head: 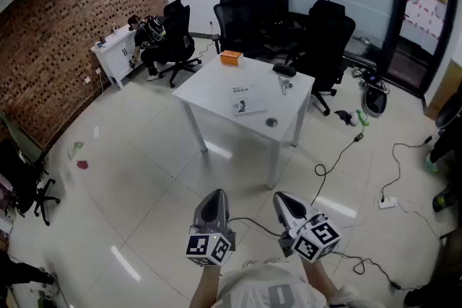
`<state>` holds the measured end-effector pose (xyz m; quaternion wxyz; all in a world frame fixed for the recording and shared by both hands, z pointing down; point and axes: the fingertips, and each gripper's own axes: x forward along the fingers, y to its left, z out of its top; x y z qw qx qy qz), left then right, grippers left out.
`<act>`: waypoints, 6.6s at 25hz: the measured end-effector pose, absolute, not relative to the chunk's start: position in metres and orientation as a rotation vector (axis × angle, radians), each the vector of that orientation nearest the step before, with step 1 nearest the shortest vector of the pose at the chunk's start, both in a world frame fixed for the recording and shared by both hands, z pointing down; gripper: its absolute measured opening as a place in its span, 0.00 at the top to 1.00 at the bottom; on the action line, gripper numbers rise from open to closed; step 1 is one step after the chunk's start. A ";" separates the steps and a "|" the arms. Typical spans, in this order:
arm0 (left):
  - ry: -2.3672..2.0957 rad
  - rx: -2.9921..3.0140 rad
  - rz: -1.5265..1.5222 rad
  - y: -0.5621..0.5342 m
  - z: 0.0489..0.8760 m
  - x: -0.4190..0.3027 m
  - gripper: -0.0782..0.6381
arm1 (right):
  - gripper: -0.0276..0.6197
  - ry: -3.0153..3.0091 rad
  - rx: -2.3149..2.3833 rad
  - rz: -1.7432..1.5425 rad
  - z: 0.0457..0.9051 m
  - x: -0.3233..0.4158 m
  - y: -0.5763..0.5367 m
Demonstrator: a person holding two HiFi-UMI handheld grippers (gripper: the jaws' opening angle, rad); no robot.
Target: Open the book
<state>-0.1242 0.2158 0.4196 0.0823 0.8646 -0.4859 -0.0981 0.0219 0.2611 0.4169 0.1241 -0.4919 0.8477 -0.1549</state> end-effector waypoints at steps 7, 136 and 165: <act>-1.424 2.594 -0.289 0.212 0.418 -0.108 0.87 | 0.95 2.468 -1.504 -0.443 0.422 0.035 0.265; -1.271 2.520 0.067 -0.349 0.570 0.001 0.88 | 0.95 2.563 -1.755 -0.890 0.593 0.103 -0.334; -1.309 2.726 0.212 -0.318 0.581 0.008 0.73 | 0.95 2.801 -1.337 -0.812 0.541 0.000 -0.343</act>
